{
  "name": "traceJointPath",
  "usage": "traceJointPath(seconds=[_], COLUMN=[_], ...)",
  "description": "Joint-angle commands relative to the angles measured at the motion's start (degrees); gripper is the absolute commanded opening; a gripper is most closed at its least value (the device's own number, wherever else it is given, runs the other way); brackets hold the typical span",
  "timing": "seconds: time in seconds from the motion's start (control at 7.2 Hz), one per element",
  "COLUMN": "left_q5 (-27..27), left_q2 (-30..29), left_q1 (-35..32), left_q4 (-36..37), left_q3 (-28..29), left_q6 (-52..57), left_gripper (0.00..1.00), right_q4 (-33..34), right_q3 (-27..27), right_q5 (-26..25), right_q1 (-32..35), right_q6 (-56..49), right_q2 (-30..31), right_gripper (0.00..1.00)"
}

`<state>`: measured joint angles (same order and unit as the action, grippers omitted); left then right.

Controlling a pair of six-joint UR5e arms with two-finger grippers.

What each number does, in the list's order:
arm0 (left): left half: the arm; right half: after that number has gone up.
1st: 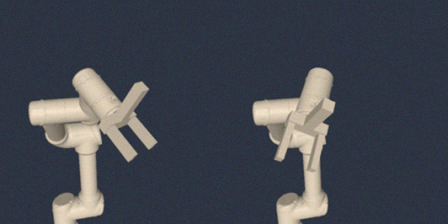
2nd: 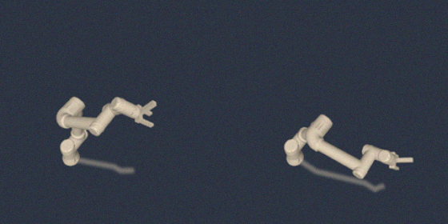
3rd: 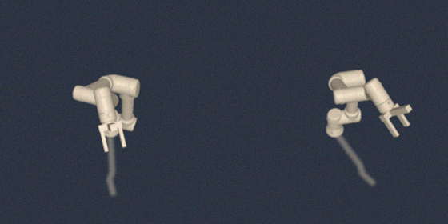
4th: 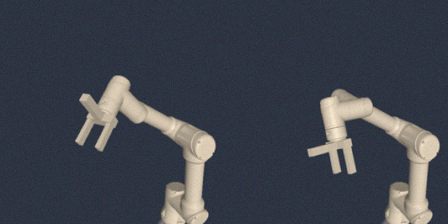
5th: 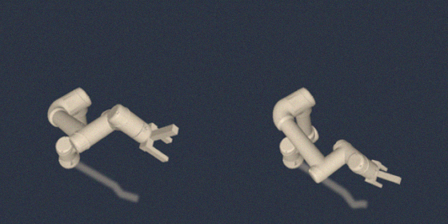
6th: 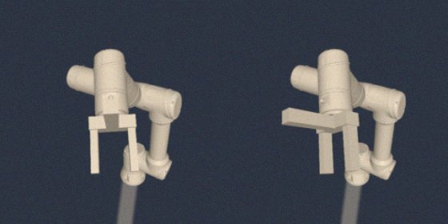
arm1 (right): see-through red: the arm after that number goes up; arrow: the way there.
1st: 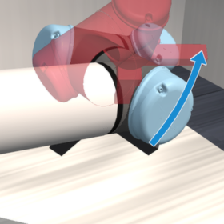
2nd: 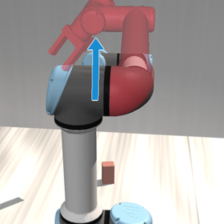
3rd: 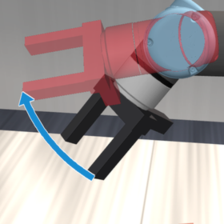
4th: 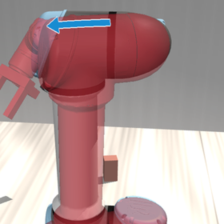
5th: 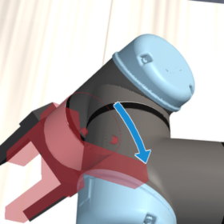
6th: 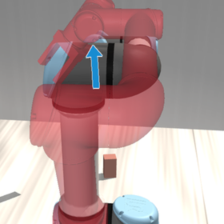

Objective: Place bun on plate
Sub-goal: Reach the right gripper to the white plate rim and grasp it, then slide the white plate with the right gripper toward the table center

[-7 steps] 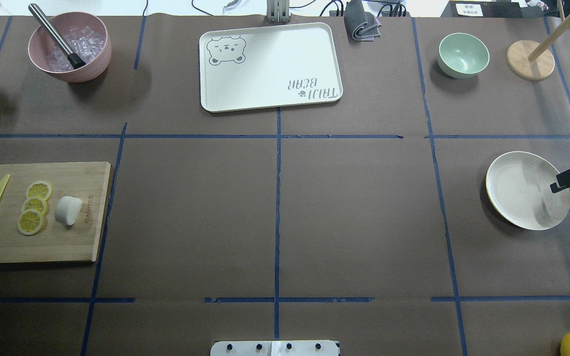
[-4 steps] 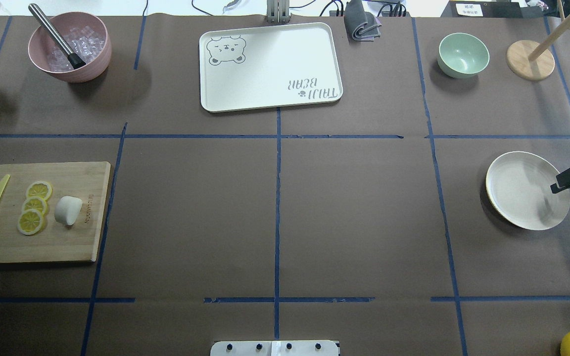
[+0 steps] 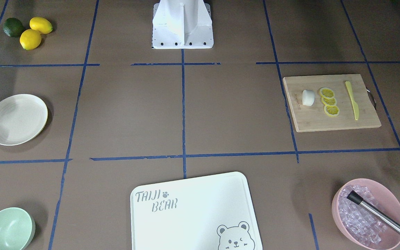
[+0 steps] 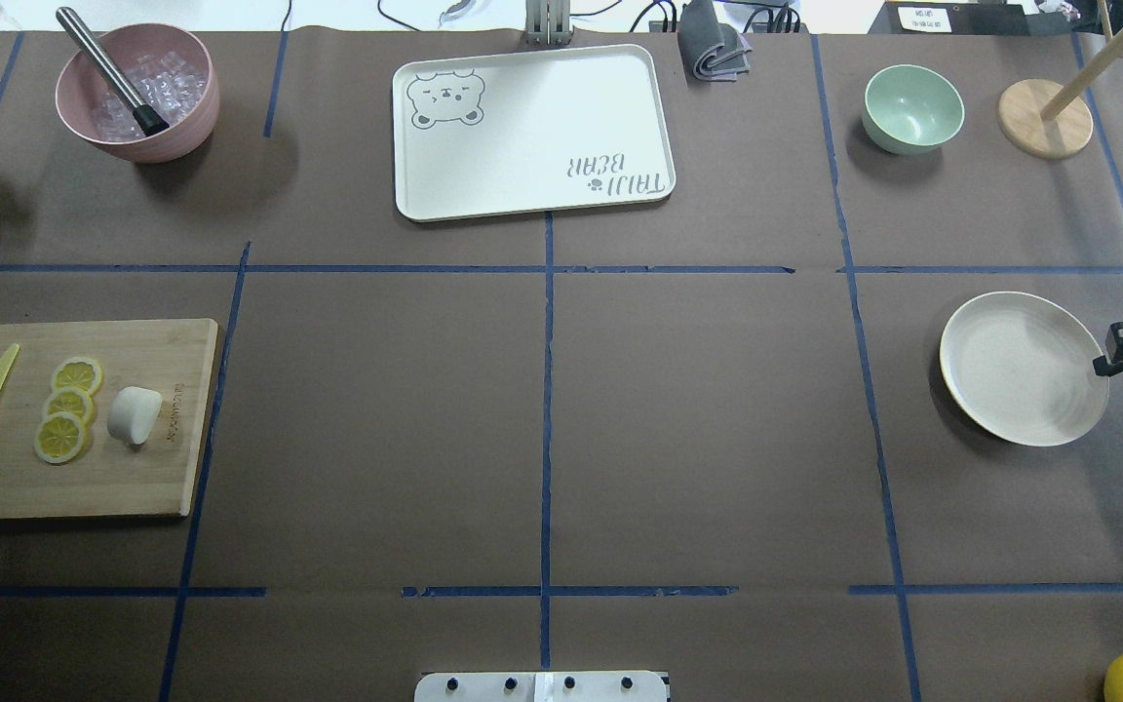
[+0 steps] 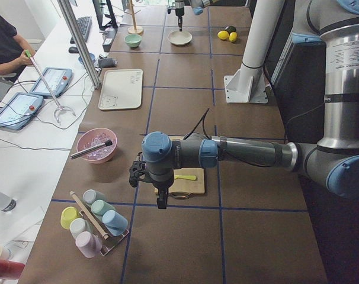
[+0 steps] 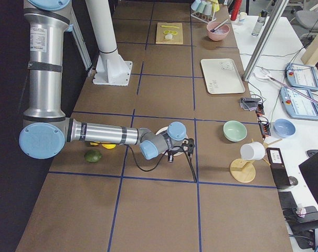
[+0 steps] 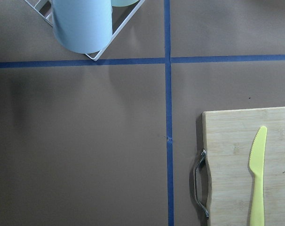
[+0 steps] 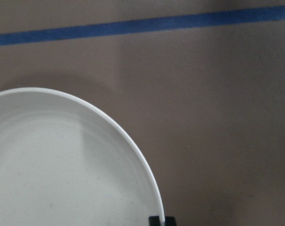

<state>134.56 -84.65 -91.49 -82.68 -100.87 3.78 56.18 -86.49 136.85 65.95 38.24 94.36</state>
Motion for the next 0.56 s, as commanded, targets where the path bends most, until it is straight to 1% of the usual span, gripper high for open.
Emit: traceJointPath(seconds=[0.0, 0.14, 0.42], left_q5=[0.00, 0.00, 0.00], left_q2=[0.36, 0.36, 0.36], left_q1=[0.00, 0.00, 0.00], left_q4=[-0.02, -0.02, -0.02], left_q3=[-0.03, -0.20, -0.20], left_q6=[0.09, 0.09, 0.00], left_gripper=[1.00, 1.00, 1.00], right_q4=[-0.02, -0.28, -0.37], right_q3=[-3.94, -4.48, -5.01], right_q5=[3.40, 6.21, 6.41], right_q1=[-0.03, -0.72, -5.28], right_q6=[9.68, 16.62, 24.99], right_q2=[-3.97, -8.44, -15.39], right_gripper=[0.00, 0.00, 0.00])
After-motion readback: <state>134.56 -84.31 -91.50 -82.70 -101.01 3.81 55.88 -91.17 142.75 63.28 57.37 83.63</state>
